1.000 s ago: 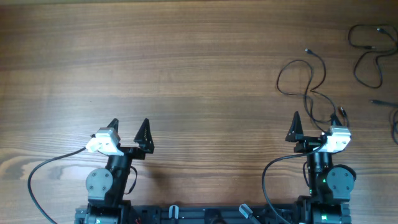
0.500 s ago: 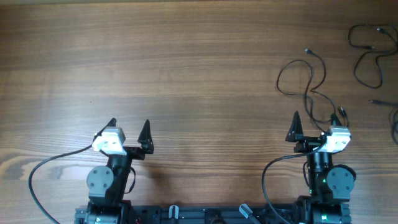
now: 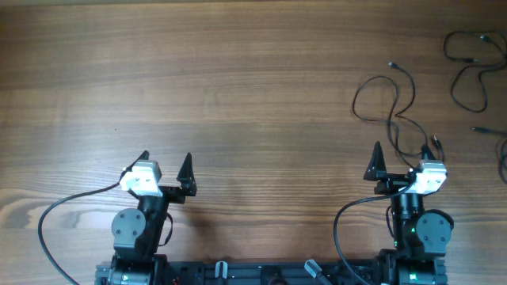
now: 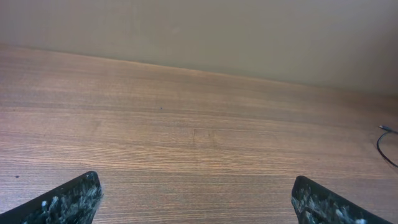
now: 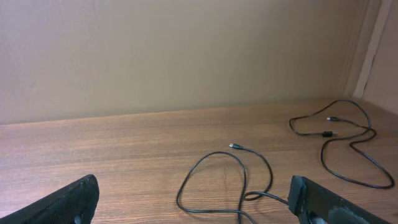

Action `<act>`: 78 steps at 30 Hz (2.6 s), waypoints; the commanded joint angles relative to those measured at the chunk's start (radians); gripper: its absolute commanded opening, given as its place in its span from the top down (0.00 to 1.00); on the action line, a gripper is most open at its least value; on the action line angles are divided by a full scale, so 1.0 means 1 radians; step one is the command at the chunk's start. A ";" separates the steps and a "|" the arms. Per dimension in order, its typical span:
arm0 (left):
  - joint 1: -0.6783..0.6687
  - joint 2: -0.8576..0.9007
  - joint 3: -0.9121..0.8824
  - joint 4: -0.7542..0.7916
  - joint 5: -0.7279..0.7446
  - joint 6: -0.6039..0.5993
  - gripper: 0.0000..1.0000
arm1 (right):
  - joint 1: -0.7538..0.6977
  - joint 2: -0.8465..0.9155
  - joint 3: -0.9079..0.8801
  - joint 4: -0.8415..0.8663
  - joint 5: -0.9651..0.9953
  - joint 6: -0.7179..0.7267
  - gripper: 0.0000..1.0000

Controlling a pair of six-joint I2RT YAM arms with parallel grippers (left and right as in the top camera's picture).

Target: Untangle cables

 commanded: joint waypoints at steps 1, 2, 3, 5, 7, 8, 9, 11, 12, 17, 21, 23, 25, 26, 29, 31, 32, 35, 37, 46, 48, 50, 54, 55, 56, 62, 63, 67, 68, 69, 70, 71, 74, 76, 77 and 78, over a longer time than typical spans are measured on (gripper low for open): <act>-0.005 0.003 -0.009 0.000 0.002 0.023 0.00 | 0.003 -0.007 -0.004 0.002 -0.020 -0.013 0.00; -0.005 0.003 -0.009 0.000 0.002 0.023 0.00 | 0.003 -0.007 -0.004 0.002 -0.020 -0.013 0.00; -0.005 0.003 -0.009 0.000 0.001 0.023 0.00 | 0.003 -0.007 -0.004 0.002 -0.020 -0.013 0.00; -0.005 0.003 -0.009 0.000 0.001 0.023 0.00 | 0.003 -0.007 -0.004 0.002 -0.020 -0.013 0.00; -0.008 -0.022 -0.009 0.001 0.002 0.023 0.00 | 0.003 -0.007 -0.004 0.002 -0.020 -0.013 0.00; -0.007 -0.036 -0.009 0.001 0.002 0.023 0.00 | 0.003 -0.007 -0.004 0.002 -0.020 -0.012 0.00; -0.004 -0.051 -0.009 0.001 0.001 0.023 0.00 | 0.003 -0.007 -0.004 0.002 -0.020 -0.013 0.00; 0.001 -0.069 -0.009 0.001 0.001 0.023 0.00 | 0.003 -0.007 -0.004 0.002 -0.020 -0.013 0.00; 0.001 -0.075 -0.009 0.001 0.002 0.023 0.00 | 0.003 -0.007 -0.004 0.002 -0.020 -0.013 0.00; 0.001 -0.083 -0.009 0.001 0.001 0.023 0.00 | 0.003 -0.007 -0.004 0.002 -0.020 -0.013 0.00; 0.001 -0.083 -0.009 0.001 0.002 0.023 0.00 | 0.003 -0.007 -0.004 0.002 -0.020 -0.013 0.00; 0.001 -0.083 -0.009 0.001 0.002 0.023 0.00 | 0.003 -0.007 -0.004 0.002 -0.020 -0.013 0.00; 0.003 -0.083 -0.009 0.001 0.001 0.023 0.00 | 0.003 -0.007 -0.004 0.002 -0.020 -0.013 0.00; 0.002 -0.083 -0.009 0.001 0.001 0.023 0.00 | 0.003 -0.007 -0.004 0.002 -0.020 -0.013 0.00; 0.002 -0.082 -0.009 0.001 0.001 0.023 0.00 | 0.003 -0.007 -0.004 0.002 -0.020 -0.013 0.00; 0.002 -0.082 -0.009 0.001 0.001 0.023 0.00 | 0.003 -0.007 -0.004 0.002 -0.020 -0.013 0.00; 0.002 -0.082 -0.009 0.001 0.001 0.023 0.00 | 0.003 -0.007 -0.004 0.002 -0.020 -0.013 0.00; 0.002 -0.082 -0.009 0.001 0.001 0.023 0.00 | 0.003 -0.007 -0.004 0.002 -0.020 -0.013 0.00; 0.002 -0.082 -0.009 0.001 0.001 0.023 0.00 | 0.003 -0.007 -0.004 0.002 -0.020 -0.013 0.00; 0.002 -0.082 -0.009 0.001 0.001 0.023 0.00 | 0.003 -0.005 -0.004 0.002 -0.020 -0.013 0.00; 0.002 -0.082 -0.009 0.001 0.001 0.023 0.00 | 0.003 -0.005 -0.004 0.002 -0.020 -0.012 0.00; 0.002 -0.082 -0.009 0.001 0.001 0.023 0.00 | 0.003 -0.005 -0.004 0.002 -0.020 -0.012 0.00; 0.002 -0.082 -0.009 0.001 0.001 0.023 0.00 | 0.003 -0.005 -0.004 0.002 -0.020 -0.013 0.00; 0.002 -0.082 -0.009 0.001 0.001 0.023 0.00 | 0.003 -0.005 -0.004 0.002 -0.020 -0.013 0.00; 0.002 -0.082 -0.009 0.001 0.001 0.023 0.00 | 0.003 -0.005 -0.004 0.002 -0.020 -0.013 0.00; 0.002 -0.082 -0.009 0.001 0.001 0.023 0.00 | 0.003 -0.005 -0.004 0.002 -0.020 -0.013 0.00; 0.002 -0.082 -0.009 0.001 0.001 0.023 0.00 | 0.003 -0.005 -0.004 0.002 -0.020 -0.013 0.00; 0.002 -0.082 -0.009 0.001 0.002 0.023 0.00 | 0.003 -0.005 -0.004 0.002 -0.020 -0.013 0.00; 0.002 -0.082 -0.009 0.001 0.001 0.023 0.00 | 0.003 -0.005 -0.004 0.002 -0.020 -0.013 0.00; 0.002 -0.082 -0.009 0.001 0.001 0.023 0.00 | 0.003 -0.005 -0.004 0.002 -0.020 -0.013 0.00; 0.002 -0.082 -0.009 0.001 0.001 0.023 0.00 | 0.003 -0.005 -0.004 0.002 -0.020 -0.013 0.00; 0.002 -0.082 -0.009 0.001 0.001 0.023 0.00 | 0.003 -0.005 -0.004 0.002 -0.020 -0.013 0.00; 0.002 -0.082 -0.009 0.001 0.001 0.023 0.00 | 0.003 -0.005 -0.004 0.002 -0.020 -0.013 0.00; 0.002 -0.082 -0.009 0.001 0.001 0.023 0.00 | 0.003 -0.005 -0.004 0.002 -0.020 -0.013 0.00; 0.002 -0.082 -0.009 0.001 0.001 0.023 0.00 | 0.003 -0.005 -0.004 0.002 -0.020 -0.013 0.00; 0.002 -0.082 -0.009 0.001 0.001 0.023 0.00 | 0.003 -0.005 -0.004 0.002 -0.020 -0.013 0.00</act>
